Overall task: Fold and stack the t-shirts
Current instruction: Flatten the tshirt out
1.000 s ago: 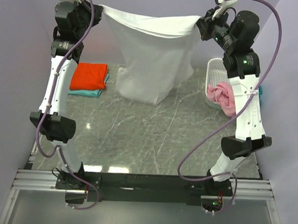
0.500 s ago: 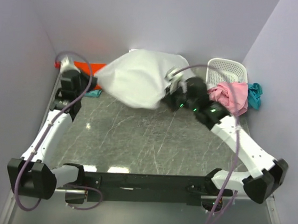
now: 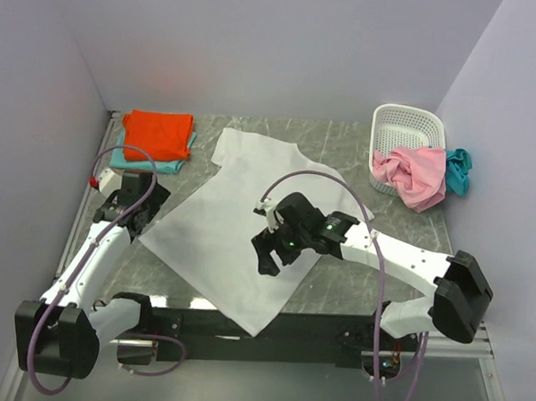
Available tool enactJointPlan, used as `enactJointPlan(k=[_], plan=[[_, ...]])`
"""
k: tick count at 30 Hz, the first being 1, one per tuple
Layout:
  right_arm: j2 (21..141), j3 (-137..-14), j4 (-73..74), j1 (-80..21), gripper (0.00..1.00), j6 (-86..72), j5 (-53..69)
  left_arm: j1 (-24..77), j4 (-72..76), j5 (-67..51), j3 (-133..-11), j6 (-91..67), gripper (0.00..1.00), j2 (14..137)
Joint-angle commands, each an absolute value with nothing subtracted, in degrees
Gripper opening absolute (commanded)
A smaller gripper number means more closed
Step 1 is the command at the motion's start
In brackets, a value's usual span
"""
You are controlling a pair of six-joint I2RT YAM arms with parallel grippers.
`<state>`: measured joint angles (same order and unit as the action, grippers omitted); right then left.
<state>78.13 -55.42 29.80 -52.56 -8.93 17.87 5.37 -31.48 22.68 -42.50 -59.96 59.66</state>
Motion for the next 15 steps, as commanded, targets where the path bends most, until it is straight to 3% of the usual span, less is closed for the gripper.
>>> enactJointPlan(k=[1,5,9,15], plan=[[72.2,-57.1,30.0,-52.5,0.87,-9.2,17.8,5.3,-33.1,24.9,-46.1,-61.4,0.99,57.2],[70.6,-58.8,30.8,-50.5,0.91,-12.4,7.9,5.4,-28.9,17.9,-45.4,-59.2,1.0,57.0],[73.3,-61.0,30.1,-44.0,0.91,-16.2,5.7,6.1,-21.8,7.1,-43.5,-56.4,0.99,59.4],[85.8,-70.5,29.3,-35.7,0.92,-16.8,2.8,8.5,-20.7,3.4,-41.8,-56.7,0.99,65.3]])
